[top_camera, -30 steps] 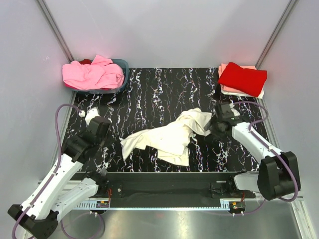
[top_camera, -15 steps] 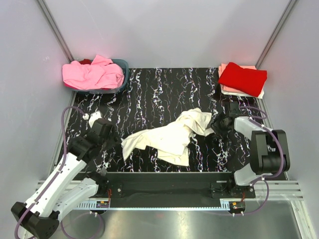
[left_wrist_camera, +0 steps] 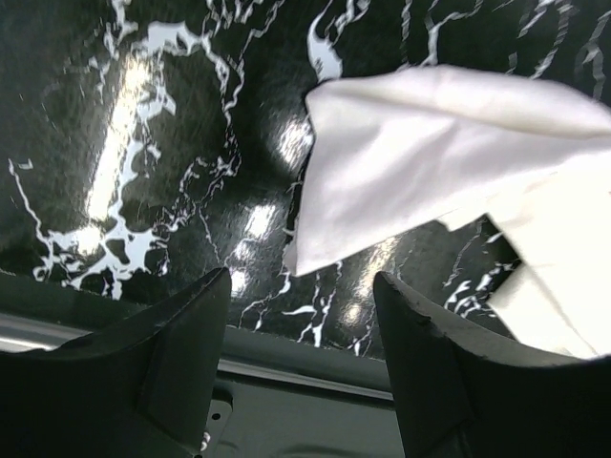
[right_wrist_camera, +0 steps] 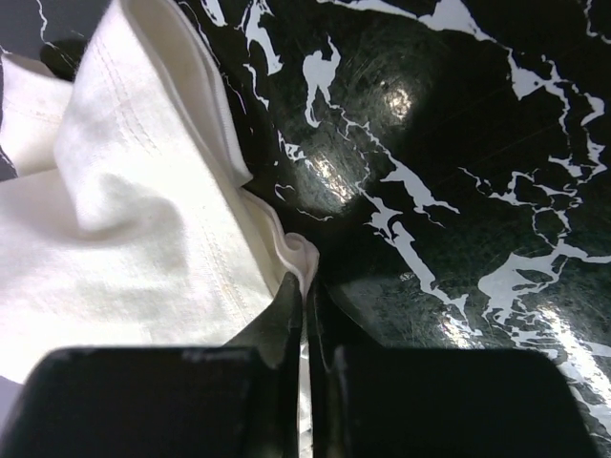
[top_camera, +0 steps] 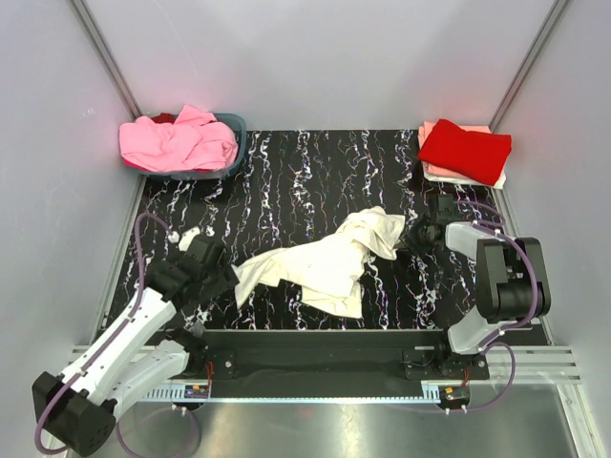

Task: Fold and stack the t-shirts
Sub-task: Flatten the tshirt out

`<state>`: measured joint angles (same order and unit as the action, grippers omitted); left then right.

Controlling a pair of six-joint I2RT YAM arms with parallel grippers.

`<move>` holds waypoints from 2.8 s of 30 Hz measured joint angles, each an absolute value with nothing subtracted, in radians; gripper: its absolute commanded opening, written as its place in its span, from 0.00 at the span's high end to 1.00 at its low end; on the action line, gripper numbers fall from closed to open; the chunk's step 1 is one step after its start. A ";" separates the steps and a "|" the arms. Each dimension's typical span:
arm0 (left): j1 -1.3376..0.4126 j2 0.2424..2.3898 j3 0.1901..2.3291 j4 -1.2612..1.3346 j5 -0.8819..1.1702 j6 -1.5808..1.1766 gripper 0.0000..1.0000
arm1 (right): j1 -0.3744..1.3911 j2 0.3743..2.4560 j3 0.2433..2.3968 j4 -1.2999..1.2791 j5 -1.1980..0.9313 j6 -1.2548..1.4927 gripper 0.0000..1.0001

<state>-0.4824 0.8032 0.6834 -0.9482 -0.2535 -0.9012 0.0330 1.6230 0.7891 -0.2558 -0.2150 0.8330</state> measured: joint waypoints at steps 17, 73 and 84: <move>-0.530 0.963 0.498 -0.753 -0.156 -0.934 0.40 | 0.023 1.596 0.737 -0.184 -0.230 0.834 1.00; -0.589 0.702 1.970 -0.897 -0.355 -0.394 1.00 | 0.010 0.840 2.025 -1.175 0.076 0.689 1.00; -0.590 0.859 2.239 -0.906 -0.381 -0.256 0.95 | 0.010 0.841 2.188 -1.170 0.154 0.597 1.00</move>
<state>-0.5900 0.8589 2.2395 -0.9058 -0.3805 -0.2558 0.0101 0.8410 2.1883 -1.1702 0.1543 0.5968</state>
